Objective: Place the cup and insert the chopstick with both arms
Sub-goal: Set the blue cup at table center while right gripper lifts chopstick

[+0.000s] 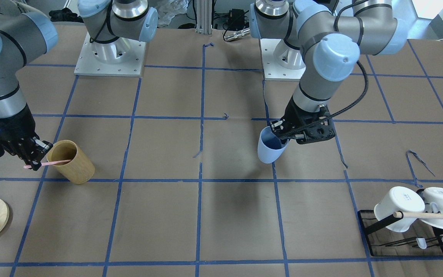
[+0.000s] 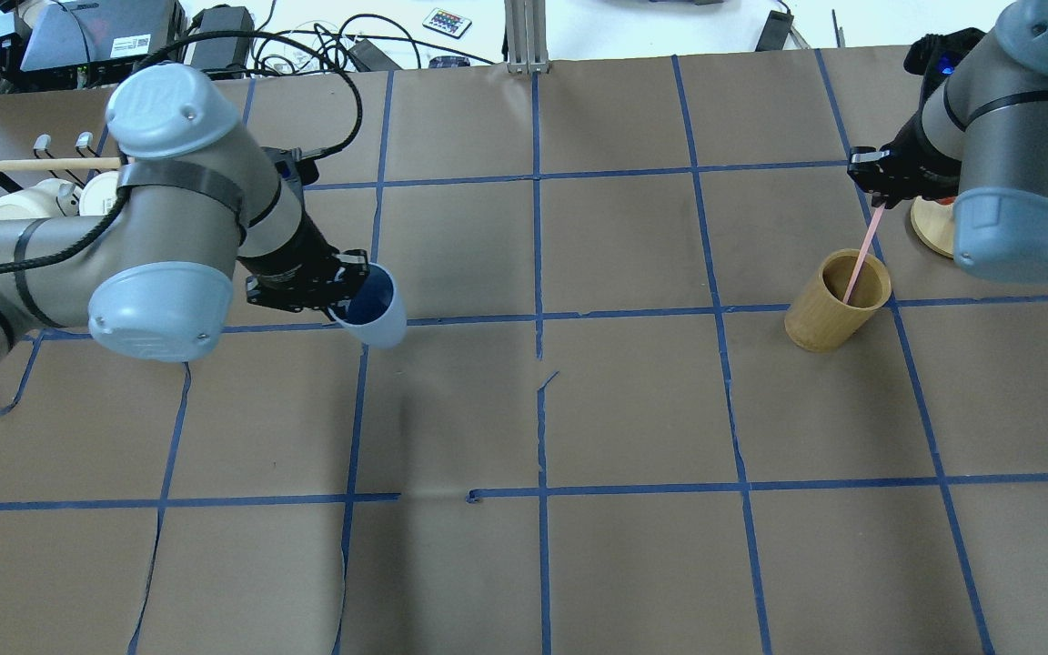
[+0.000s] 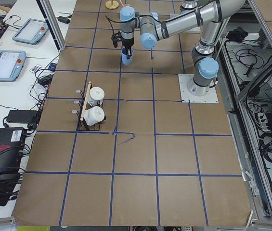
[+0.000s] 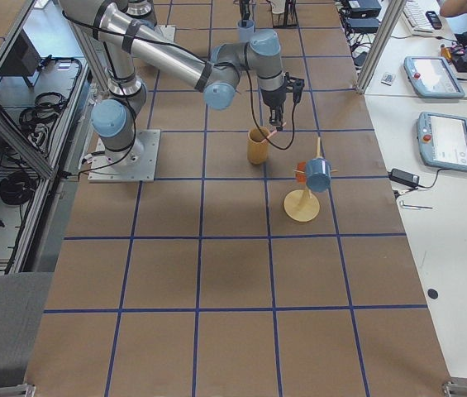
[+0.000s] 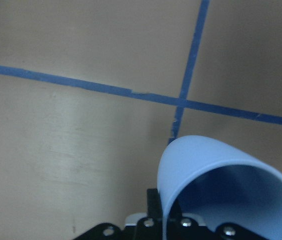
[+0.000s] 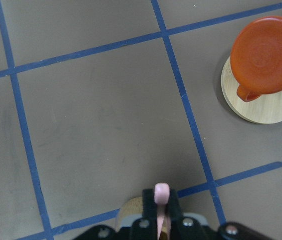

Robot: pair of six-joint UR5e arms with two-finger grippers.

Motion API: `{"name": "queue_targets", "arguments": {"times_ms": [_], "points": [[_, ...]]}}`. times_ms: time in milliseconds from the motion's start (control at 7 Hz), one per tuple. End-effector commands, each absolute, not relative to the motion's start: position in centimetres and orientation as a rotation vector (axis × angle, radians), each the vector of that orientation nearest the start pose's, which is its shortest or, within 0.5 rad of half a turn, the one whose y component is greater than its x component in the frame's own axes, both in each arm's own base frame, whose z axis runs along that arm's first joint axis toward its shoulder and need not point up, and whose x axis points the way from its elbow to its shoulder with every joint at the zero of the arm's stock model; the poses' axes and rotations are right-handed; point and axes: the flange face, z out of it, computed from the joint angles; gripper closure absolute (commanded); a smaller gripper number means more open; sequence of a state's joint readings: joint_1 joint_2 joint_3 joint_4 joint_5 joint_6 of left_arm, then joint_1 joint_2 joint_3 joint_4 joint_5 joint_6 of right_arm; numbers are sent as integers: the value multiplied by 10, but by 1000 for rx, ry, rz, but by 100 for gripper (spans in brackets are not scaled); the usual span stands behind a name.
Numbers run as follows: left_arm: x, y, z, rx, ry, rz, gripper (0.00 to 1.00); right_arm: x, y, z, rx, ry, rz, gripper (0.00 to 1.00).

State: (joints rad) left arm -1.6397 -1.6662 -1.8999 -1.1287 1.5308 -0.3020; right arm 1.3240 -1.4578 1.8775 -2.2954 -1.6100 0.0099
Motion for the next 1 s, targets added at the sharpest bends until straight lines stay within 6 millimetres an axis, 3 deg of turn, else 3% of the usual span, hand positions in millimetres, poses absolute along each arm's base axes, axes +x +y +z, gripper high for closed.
{"name": "queue_targets", "arguments": {"times_ms": [0,143,286,571,857], "points": [[-268,-472,315,-549,3209,-82,100,-3,-555,390,412,3138,-569,100],[-297,-468,299,-580,3216,-96,100,-2,-556,407,404,3117,-613,100],[-313,-471,286,-638,3221,-137,100,1,-553,427,398,3109,-666,100],[-318,-496,271,-680,3161,-217,100,15,-542,467,362,3098,-732,100],[-321,-502,255,-670,3144,-186,100,62,-542,518,227,3082,-818,100]]}}
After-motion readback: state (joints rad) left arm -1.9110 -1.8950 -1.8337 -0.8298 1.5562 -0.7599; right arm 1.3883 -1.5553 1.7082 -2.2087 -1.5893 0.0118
